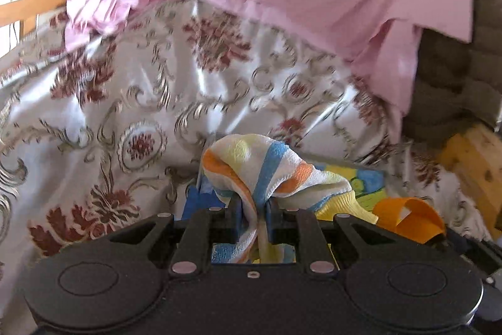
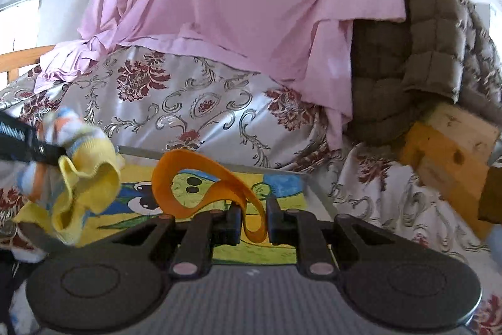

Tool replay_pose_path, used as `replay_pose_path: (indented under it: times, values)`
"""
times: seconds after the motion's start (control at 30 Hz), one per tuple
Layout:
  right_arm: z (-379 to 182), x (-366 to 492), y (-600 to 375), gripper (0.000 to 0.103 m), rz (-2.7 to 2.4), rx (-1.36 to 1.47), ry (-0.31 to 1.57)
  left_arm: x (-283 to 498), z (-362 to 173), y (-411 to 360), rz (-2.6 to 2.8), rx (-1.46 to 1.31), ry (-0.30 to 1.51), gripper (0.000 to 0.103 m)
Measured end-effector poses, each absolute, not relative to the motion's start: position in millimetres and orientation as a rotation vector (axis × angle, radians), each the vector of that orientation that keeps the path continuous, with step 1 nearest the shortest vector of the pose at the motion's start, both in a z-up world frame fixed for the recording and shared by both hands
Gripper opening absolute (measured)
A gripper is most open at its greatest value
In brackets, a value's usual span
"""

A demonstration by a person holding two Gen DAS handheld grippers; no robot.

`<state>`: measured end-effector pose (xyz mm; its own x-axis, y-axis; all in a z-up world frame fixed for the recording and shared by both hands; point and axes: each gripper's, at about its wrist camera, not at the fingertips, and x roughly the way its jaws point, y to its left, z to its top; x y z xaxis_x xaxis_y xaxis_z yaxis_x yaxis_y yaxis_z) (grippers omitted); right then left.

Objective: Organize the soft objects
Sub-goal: 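Carry the towel and band with both tools and lower them into the gray tray, then open both tools to release the items and lift away from the tray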

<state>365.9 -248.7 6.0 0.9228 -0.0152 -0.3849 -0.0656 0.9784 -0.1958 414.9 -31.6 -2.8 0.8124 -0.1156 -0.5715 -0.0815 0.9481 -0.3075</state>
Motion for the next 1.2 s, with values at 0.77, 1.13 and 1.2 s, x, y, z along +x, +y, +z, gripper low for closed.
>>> replay_pose_path:
  times: [0.77,1.13,1.2]
  values:
    - [-8,379,-230,0.071,0.061,-0.211,0.522,416,-7,-56,0.02,-0.121,0.76,0.051]
    - [67,297,-260,0.101,0.071,0.027,0.337,317,66,-41,-0.004,-0.141,0.494,0.09]
    - [78,278,-261,0.103,0.073,0.044,0.295,298,78,-37,-0.007,-0.149,0.451,0.095]
